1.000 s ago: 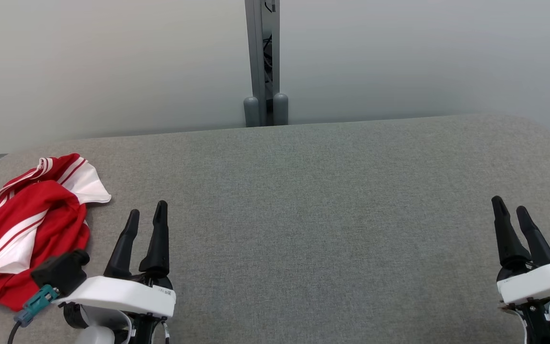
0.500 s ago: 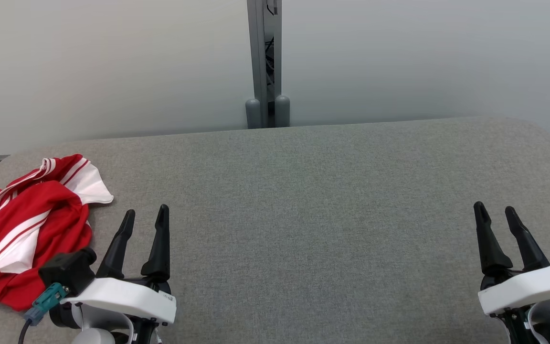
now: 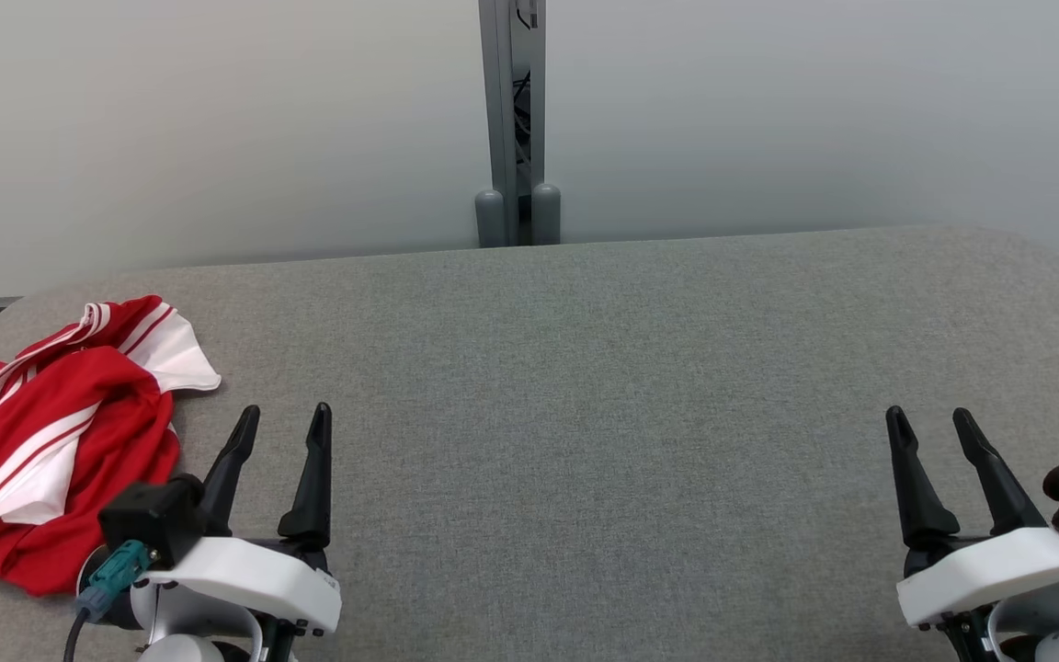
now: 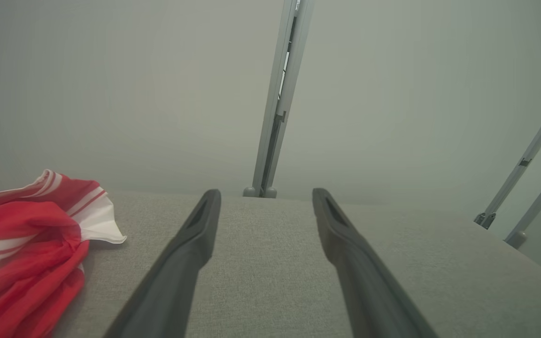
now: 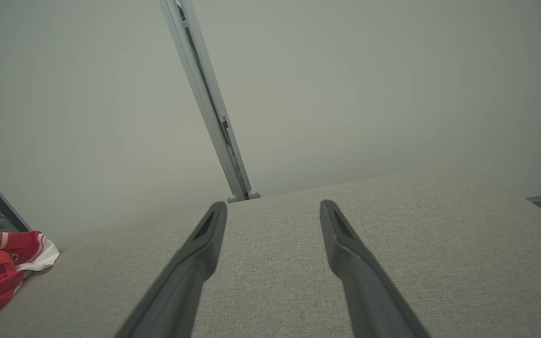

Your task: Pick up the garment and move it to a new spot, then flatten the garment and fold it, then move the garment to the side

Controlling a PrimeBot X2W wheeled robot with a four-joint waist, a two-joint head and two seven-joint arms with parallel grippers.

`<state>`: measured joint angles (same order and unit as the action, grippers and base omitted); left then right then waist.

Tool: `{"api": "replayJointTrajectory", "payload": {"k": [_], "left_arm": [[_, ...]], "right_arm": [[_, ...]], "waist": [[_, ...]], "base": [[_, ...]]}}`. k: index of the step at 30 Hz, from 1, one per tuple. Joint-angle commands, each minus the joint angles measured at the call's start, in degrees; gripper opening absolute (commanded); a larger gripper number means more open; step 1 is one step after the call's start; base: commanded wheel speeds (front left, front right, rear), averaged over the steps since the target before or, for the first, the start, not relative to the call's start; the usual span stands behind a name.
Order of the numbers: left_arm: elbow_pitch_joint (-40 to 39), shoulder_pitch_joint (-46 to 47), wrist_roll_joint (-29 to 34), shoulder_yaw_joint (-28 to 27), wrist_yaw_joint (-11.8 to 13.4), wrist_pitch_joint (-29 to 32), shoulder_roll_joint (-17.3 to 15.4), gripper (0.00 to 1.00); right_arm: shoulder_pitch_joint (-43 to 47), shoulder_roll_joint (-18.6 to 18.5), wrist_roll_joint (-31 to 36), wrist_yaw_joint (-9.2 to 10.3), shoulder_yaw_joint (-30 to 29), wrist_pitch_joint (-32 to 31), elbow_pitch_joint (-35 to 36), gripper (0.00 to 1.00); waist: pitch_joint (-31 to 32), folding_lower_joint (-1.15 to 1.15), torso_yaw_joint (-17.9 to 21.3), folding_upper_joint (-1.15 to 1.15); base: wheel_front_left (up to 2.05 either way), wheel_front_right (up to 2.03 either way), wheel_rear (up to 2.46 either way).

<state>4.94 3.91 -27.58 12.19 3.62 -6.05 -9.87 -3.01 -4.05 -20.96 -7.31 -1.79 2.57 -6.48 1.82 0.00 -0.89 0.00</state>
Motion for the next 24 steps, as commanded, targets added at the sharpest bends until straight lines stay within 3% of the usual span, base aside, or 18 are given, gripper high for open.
{"api": "replayJointTrajectory", "payload": {"k": [1, 24], "left_arm": [[-0.6, 0.2, 1.3, 0.0, 0.4, 0.2, -0.3, 1.0], [-1.5, -2.1, 10.0, 1.3, 3.0, 3.9, -0.8, 1.0]], "right_arm": [[0.1, -0.3, 1.2, -0.23, 0.0, 0.6, 0.4, 1.0], [2.3, 0.9, 8.1, -0.26, 0.3, 1.2, 0.4, 1.0]], "waist": [[0.0, 0.0, 0.0, 0.0], [0.4, 0.0, -0.1, 0.0]], "base": [[0.0, 0.0, 0.0], [0.0, 0.0, 0.0]]}}
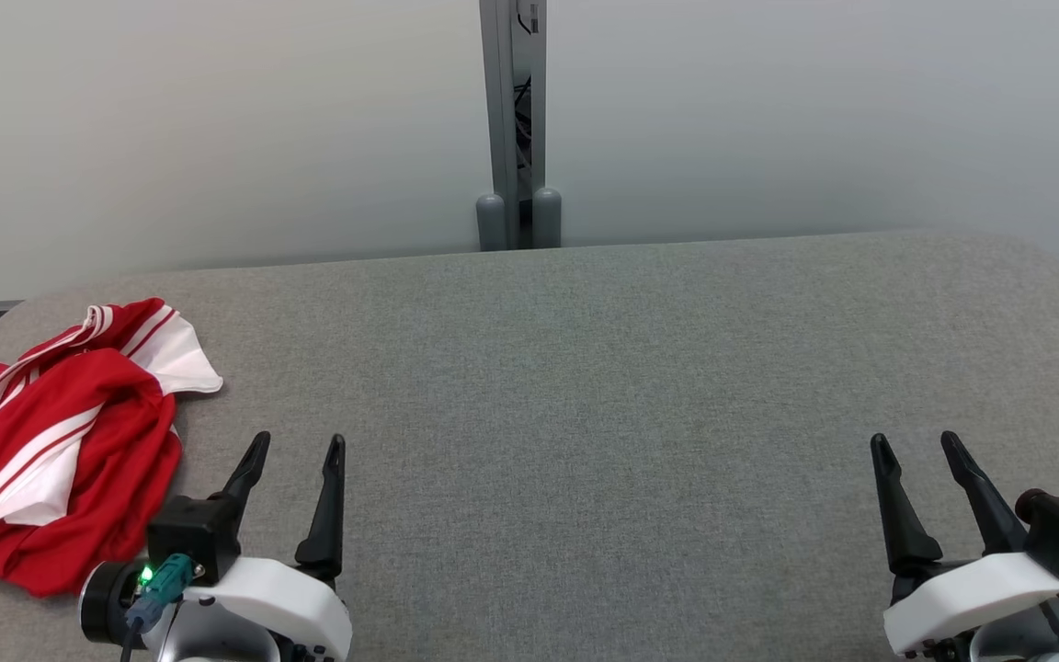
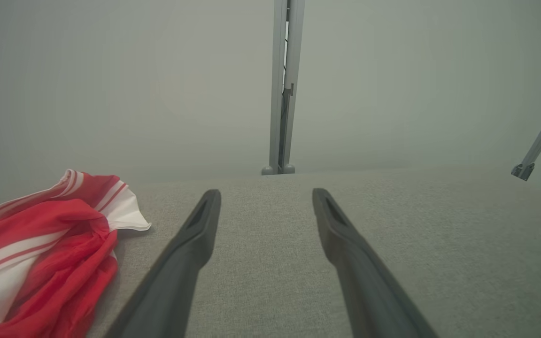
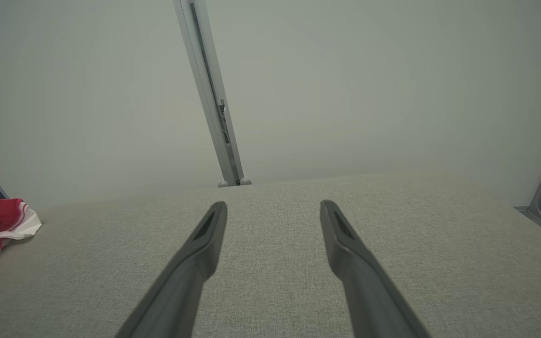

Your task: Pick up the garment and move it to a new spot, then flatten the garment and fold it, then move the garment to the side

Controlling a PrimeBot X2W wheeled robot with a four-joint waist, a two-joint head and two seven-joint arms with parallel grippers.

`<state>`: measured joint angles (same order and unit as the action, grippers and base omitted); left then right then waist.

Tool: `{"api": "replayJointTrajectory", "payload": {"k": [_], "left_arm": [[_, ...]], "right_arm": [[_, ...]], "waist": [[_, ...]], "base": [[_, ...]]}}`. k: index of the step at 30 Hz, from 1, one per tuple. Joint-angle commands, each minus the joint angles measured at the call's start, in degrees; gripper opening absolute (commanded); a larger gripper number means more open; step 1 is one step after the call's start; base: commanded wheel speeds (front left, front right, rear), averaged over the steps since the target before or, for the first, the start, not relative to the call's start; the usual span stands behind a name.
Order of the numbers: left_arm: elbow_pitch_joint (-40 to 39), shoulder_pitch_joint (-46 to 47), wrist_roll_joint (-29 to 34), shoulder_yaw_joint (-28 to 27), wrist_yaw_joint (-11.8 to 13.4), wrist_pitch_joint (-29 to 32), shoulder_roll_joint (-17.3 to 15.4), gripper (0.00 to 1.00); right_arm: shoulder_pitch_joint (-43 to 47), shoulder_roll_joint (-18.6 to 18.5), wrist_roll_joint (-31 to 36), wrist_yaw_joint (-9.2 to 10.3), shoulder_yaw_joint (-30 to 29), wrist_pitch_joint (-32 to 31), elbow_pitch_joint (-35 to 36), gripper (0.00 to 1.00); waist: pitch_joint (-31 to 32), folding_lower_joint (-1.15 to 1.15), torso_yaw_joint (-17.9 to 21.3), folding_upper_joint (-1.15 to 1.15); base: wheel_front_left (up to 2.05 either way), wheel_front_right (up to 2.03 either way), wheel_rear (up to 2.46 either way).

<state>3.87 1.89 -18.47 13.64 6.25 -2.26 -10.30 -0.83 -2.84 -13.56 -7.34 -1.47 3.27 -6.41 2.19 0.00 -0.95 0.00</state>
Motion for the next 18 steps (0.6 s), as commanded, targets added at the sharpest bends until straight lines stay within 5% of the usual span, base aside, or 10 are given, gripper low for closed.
{"api": "replayJointTrajectory", "payload": {"k": [1, 18], "left_arm": [[-0.4, -0.1, 1.1, -0.2, 0.5, 0.2, -0.3, 1.0], [-0.6, -0.3, 5.4, -0.3, 2.0, 1.3, -0.9, 1.0]], "right_arm": [[0.3, -0.2, 0.9, -0.23, 0.0, 0.6, 0.3, 1.0], [1.3, -0.2, 5.4, -0.2, 1.0, 2.9, 0.7, 1.0]], "waist": [[0.1, 0.0, 0.0, 0.0], [0.3, 0.0, -0.1, 0.0]], "base": [[0.0, 0.0, 0.0], [0.0, 0.0, 0.0]]}}
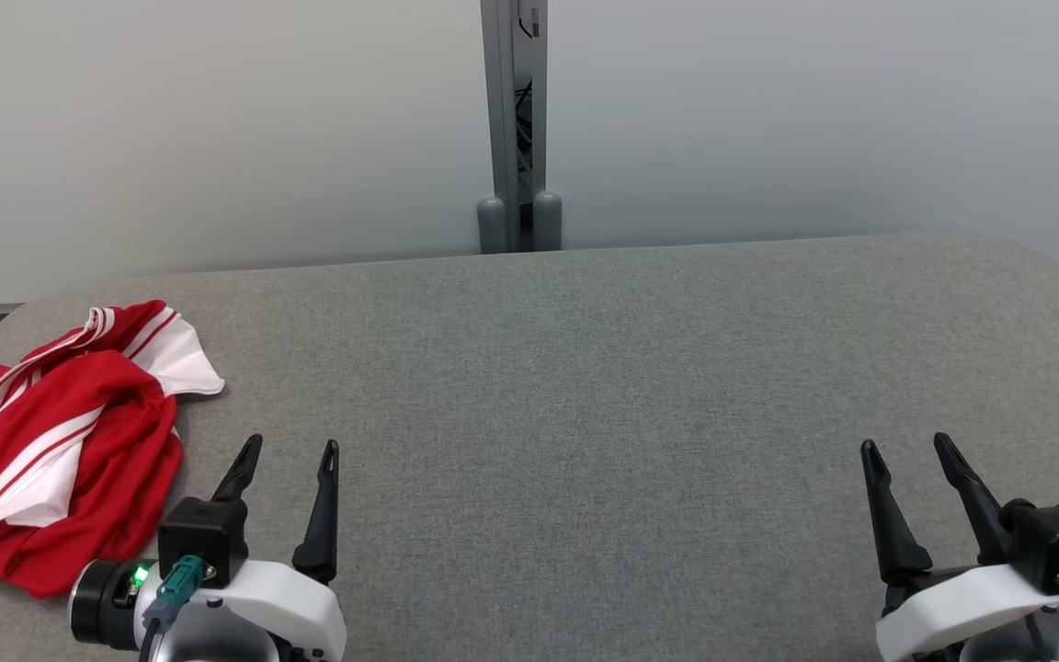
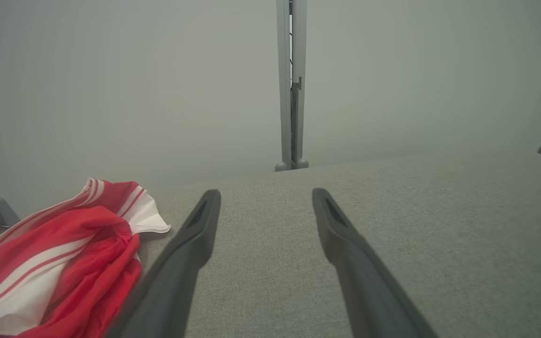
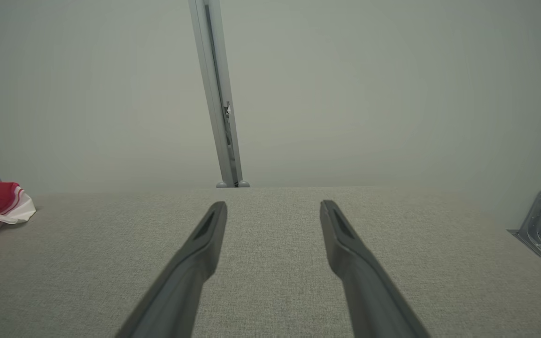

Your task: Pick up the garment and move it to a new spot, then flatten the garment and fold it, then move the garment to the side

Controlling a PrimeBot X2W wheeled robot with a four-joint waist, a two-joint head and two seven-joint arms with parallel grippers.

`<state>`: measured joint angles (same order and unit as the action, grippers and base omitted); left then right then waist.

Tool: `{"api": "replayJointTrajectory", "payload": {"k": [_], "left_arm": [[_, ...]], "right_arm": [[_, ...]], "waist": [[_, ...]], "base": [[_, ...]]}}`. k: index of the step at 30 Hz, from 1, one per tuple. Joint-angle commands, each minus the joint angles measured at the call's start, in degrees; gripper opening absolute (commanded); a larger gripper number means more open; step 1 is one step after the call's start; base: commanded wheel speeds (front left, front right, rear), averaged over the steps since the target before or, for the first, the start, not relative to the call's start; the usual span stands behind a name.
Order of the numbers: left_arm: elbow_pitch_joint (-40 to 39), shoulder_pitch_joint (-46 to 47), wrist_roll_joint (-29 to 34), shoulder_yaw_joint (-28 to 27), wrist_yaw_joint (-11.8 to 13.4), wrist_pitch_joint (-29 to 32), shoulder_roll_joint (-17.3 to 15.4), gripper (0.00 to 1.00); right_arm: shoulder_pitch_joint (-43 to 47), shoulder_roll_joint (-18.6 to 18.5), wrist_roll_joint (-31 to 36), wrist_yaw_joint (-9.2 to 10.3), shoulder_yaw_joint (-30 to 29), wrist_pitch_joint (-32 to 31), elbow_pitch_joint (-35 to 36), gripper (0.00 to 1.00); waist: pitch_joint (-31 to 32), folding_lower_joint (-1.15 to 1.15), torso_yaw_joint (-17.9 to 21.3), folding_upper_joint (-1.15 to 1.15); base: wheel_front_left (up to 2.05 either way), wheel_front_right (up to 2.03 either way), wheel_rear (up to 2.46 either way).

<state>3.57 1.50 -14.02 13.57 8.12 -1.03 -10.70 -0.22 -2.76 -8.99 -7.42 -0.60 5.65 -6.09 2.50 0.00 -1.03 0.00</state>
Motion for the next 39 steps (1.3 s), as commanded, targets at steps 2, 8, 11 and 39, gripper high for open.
{"api": "replayJointTrajectory", "payload": {"k": [2, 8, 11, 39], "left_arm": [[-0.2, 0.0, 1.3, -0.2, 0.4, 0.3, -0.6, 1.0], [-0.1, 0.1, 1.0, -0.1, 0.7, 0.6, -0.5, 1.0], [-0.1, 0.0, 0.9, -0.1, 0.9, 0.5, -0.5, 1.0], [0.5, 1.4, -1.4, -0.9, 1.6, -0.6, -0.8, 1.0]], "right_arm": [[0.6, -0.3, 1.3, -0.12, 0.2, 0.7, 0.4, 1.0], [0.6, -0.3, 0.3, -0.13, -0.2, 0.9, 0.0, 1.0], [0.5, -0.3, -0.1, -0.12, -0.3, 1.0, -0.2, 1.0], [-0.5, -0.3, 0.8, -0.12, 0.9, 1.0, 1.2, 1.0]], "waist": [[0.0, 0.0, 0.1, 0.0], [-0.1, 0.0, 0.2, 0.0], [-0.2, 0.0, 0.3, 0.0], [-0.6, 0.0, -10.0, 0.0]], "base": [[0.0, 0.0, 0.0], [0.0, 0.0, 0.0], [0.0, 0.0, 0.0], [0.0, 0.0, 0.0]]}}
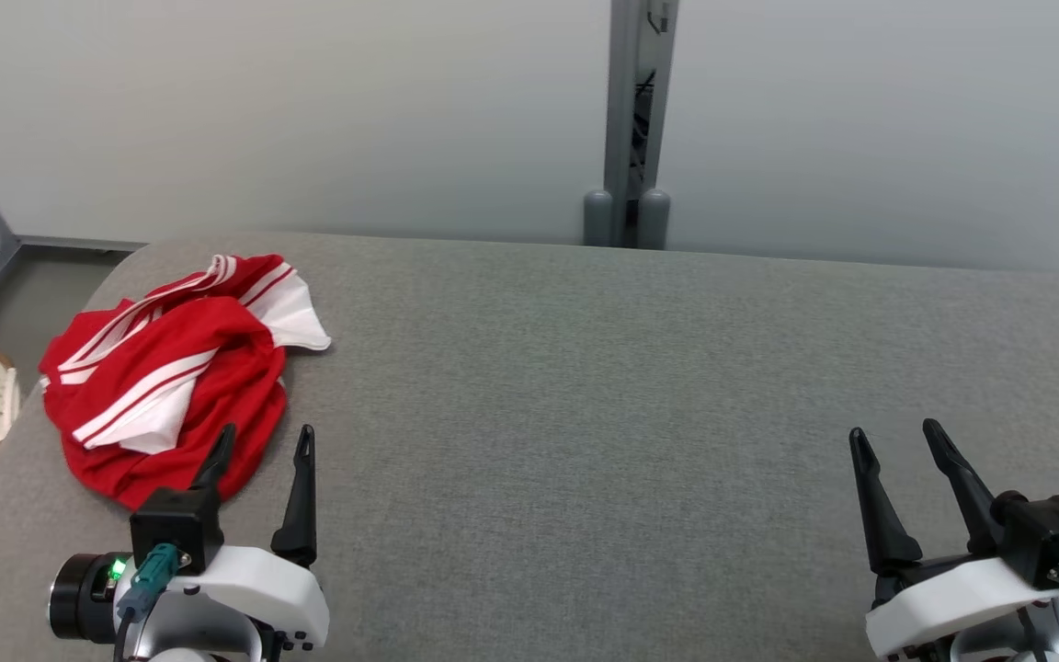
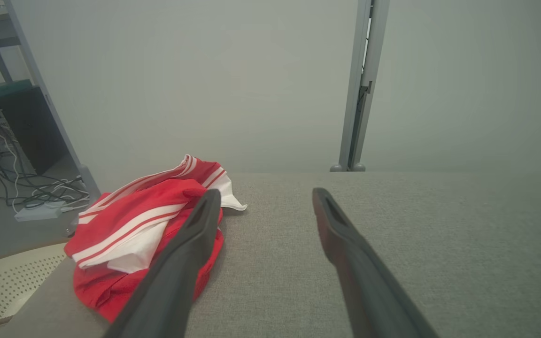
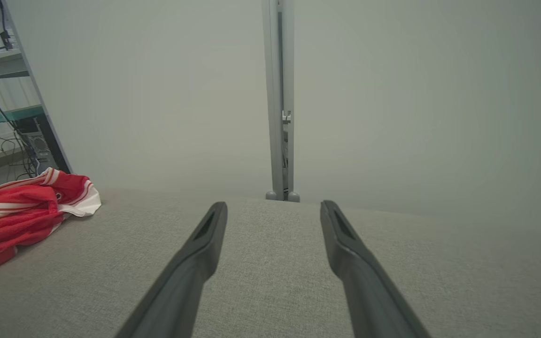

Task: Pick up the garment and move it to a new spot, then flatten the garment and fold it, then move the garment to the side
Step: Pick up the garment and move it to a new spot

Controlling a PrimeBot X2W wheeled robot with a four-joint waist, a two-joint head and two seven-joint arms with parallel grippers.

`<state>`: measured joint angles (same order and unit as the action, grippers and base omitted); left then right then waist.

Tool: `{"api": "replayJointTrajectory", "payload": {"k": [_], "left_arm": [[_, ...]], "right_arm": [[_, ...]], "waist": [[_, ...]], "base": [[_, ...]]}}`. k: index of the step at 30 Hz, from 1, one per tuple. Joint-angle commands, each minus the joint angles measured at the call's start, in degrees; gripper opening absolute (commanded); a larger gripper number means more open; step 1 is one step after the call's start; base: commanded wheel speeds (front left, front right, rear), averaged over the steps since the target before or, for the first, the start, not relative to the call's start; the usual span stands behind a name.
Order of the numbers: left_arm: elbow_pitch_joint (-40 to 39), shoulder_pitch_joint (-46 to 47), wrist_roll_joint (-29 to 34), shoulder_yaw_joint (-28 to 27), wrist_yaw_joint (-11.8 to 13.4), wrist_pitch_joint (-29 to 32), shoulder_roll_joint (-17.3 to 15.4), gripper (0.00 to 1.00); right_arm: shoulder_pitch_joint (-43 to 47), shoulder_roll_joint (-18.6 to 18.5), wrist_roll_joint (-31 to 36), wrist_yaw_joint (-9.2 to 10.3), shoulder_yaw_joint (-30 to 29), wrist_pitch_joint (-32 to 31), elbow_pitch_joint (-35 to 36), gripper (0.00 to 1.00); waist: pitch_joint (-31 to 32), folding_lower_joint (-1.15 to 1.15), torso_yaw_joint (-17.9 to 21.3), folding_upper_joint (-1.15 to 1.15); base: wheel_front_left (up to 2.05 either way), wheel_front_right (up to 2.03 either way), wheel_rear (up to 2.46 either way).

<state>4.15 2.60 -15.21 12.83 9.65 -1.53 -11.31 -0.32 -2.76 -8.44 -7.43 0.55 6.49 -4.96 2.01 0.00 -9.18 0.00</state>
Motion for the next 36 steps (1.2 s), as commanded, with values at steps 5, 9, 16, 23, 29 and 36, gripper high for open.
{"api": "replayJointTrajectory", "payload": {"k": [5, 9, 16, 23, 29, 36], "left_arm": [[-0.6, -0.2, -0.9, -0.8, 0.4, -0.3, -0.5, 1.0], [-0.6, -0.6, -1.8, -1.6, 0.6, -0.3, -0.5, 1.0], [-1.0, -0.8, -2.6, -2.2, 1.2, -0.6, -0.8, 1.0], [-1.1, -0.7, -2.7, -1.9, 1.5, -0.7, -0.9, 1.0], [-0.6, -0.1, -3.0, -2.0, 1.7, -0.9, -1.0, 1.0], [-1.7, 2.3, -4.6, -2.1, 0.4, -0.5, -0.8, 1.0]], "right_arm": [[-0.8, -0.3, -0.4, -0.11, 0.9, 0.5, 0.1, 1.0], [-1.5, -0.3, -0.6, -0.11, 1.7, 0.7, 0.0, 1.0], [-2.2, -0.3, -1.1, -0.11, 2.5, 1.0, -0.2, 1.0], [-2.0, -0.3, -1.2, -0.11, 2.7, 1.2, -0.5, 1.0], [-2.2, -0.3, -1.2, -0.11, 2.7, 1.2, -0.5, 1.0], [-2.4, -0.3, -1.1, -0.11, 2.6, 1.1, -0.3, 1.0]], "waist": [[-0.4, 0.0, -6.8, 0.0], [-0.7, 0.0, -10.0, 0.0], [-1.1, 0.0, -13.4, 0.0], [-1.2, 0.0, -13.8, 0.0], [-1.4, 0.0, -13.6, 0.0], [-1.9, 0.0, -13.5, 0.0]], "base": [[0.0, 0.0, 0.0], [0.0, 0.0, 0.0], [0.0, 0.0, 0.0], [0.0, 0.0, 0.0], [0.0, 0.0, 0.0], [0.0, 0.0, 0.0]]}}
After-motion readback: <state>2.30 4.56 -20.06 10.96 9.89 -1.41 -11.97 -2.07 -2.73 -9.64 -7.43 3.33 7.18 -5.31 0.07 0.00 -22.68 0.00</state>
